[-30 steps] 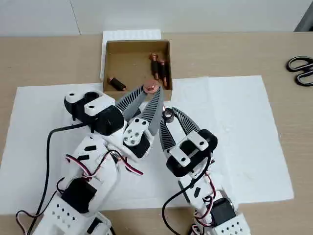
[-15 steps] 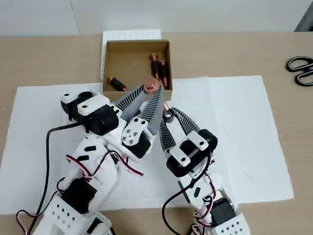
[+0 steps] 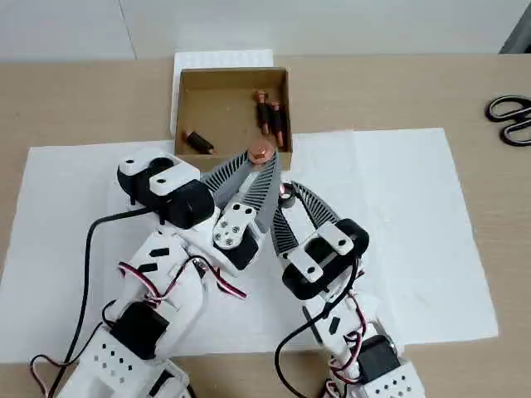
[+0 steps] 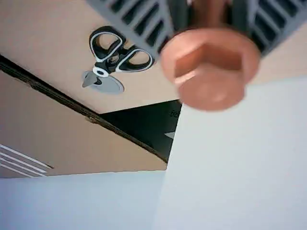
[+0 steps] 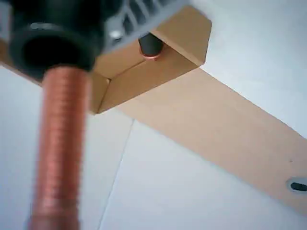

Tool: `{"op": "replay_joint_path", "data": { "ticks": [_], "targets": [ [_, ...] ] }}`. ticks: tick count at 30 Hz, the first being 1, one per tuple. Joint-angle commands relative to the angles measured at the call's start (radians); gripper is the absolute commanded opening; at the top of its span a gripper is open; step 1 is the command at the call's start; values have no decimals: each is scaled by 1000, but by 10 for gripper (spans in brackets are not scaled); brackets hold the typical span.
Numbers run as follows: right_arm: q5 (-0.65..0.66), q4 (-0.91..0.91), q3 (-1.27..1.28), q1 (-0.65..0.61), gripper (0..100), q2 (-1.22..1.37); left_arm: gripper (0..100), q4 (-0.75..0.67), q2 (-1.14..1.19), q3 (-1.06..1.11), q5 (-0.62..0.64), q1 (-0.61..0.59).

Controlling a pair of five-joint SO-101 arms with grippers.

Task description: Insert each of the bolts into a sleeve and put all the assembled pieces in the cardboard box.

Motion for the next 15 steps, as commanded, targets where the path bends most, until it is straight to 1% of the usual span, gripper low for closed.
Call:
{"op": "replay_joint_path", "data": {
  "ticks": [1,3,7,15],
  "targets": [
    [5,-21,5,-2,2,-12,6,-31,-15,-7,-11,18],
    [5,-19,5,-2,2,-12,6,-31,-15,-7,-15,41],
    [5,-19,5,-2,2,-12,6,-32,-5,-7,-138,78],
    [5,-19,5,-2,2,-12,6,-51,5,-13,-153,72]
  ]
}}
